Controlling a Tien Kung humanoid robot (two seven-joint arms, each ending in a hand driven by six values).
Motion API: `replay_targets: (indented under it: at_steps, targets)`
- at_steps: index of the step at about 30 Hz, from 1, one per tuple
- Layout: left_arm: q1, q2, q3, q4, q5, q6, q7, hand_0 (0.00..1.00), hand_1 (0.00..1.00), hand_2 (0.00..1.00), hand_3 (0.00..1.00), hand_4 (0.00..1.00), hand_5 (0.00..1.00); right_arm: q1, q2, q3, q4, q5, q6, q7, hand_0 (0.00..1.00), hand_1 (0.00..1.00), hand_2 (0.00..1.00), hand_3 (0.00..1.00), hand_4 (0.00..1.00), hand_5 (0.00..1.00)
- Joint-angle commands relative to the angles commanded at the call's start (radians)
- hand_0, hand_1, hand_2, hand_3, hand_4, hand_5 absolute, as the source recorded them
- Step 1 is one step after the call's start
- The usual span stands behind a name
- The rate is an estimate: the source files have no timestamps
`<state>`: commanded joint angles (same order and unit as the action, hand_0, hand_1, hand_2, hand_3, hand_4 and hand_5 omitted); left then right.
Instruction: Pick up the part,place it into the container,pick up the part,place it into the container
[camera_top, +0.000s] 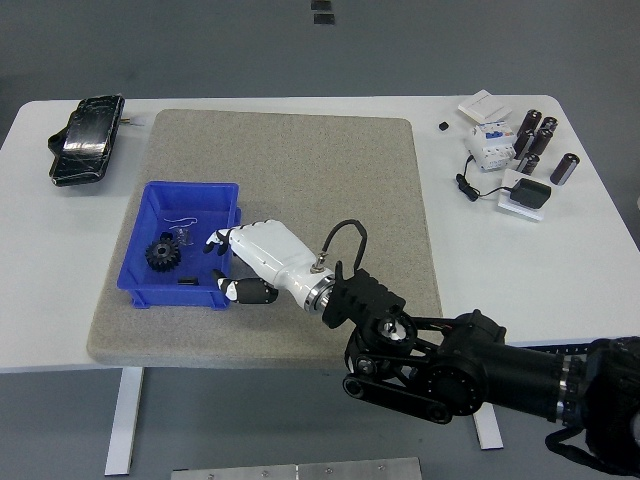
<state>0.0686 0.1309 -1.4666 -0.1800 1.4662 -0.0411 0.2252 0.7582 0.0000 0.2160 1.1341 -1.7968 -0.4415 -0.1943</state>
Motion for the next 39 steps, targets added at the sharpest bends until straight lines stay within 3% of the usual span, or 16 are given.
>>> replay_targets:
  at_steps: [5,10,21,32,39]
  targets:
    - [-0.001,-0.001,0.000,0.000,0.001,0.000,-0.001,0.666,0.601,0.594,0.587,0.688,0.579,-0.014,0.000,0.039,0.001,-0.014,0.000,0.003,0.550,0.585,0.657,0.686,0.560,0.280]
    - [0.000,-0.002,-0.001,0.000,0.000,0.000,-0.003,0.666,0.601,0.594,0.587,0.688,0.579,-0.051,-0.006,0.137,0.005,-0.043,-0.004,0.008,0.550,0.585,0.657,0.686,0.560,0.280]
    - [0.007,-0.005,-0.004,0.000,0.001,0.002,-0.005,0.665,0.601,0.592,0.587,0.677,0.570,-0.212,-0.088,0.442,0.049,-0.008,-0.030,0.101,0.550,0.588,0.653,0.683,0.581,0.287]
    - [0.008,-0.001,-0.006,0.000,-0.004,0.005,0.002,0.666,0.601,0.593,0.586,0.676,0.571,-0.311,-0.111,0.705,0.069,0.032,0.011,0.188,0.589,0.593,0.659,0.678,0.632,0.302]
    - [0.010,0.004,-0.003,0.000,-0.006,0.005,0.001,0.666,0.601,0.593,0.587,0.675,0.569,-0.355,-0.127,0.801,0.091,0.065,0.022,0.220,0.598,0.595,0.664,0.679,0.649,0.308]
